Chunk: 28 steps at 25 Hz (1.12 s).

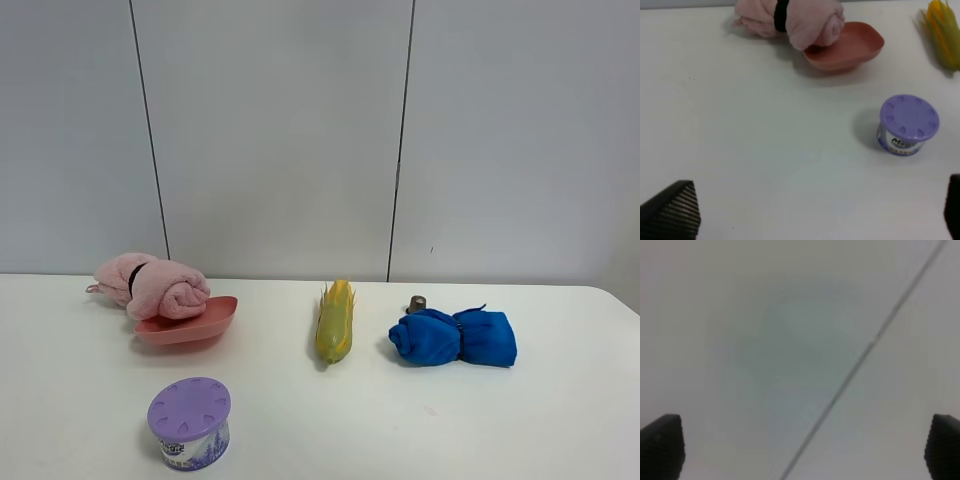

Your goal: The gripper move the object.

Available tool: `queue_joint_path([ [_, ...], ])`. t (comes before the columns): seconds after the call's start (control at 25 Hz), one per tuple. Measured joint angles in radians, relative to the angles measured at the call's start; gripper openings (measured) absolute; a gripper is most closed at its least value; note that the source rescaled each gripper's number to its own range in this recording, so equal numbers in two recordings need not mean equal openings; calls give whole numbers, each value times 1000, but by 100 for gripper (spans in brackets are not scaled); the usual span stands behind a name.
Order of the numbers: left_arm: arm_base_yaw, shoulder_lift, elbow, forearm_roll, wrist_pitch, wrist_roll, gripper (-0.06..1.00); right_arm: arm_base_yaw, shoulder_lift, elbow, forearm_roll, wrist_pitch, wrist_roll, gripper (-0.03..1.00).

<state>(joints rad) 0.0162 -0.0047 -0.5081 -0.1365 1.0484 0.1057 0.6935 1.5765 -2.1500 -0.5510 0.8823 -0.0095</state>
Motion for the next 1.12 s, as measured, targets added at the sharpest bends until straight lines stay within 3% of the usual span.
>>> queue_joint_path([
  [0.36,0,0,0,0,0,0,100,-356,-82,228,77,-13,19,95],
  [0.6,0,0,0,0,0,0,100,-538,-240,470,97,-82,27,95],
  [0.92,0,0,0,0,0,0,100,-716,-560,803,116,-101,50,95],
  [1.12,0,0,0,0,0,0,100,-728,-798,994,142,-96,52,95],
])
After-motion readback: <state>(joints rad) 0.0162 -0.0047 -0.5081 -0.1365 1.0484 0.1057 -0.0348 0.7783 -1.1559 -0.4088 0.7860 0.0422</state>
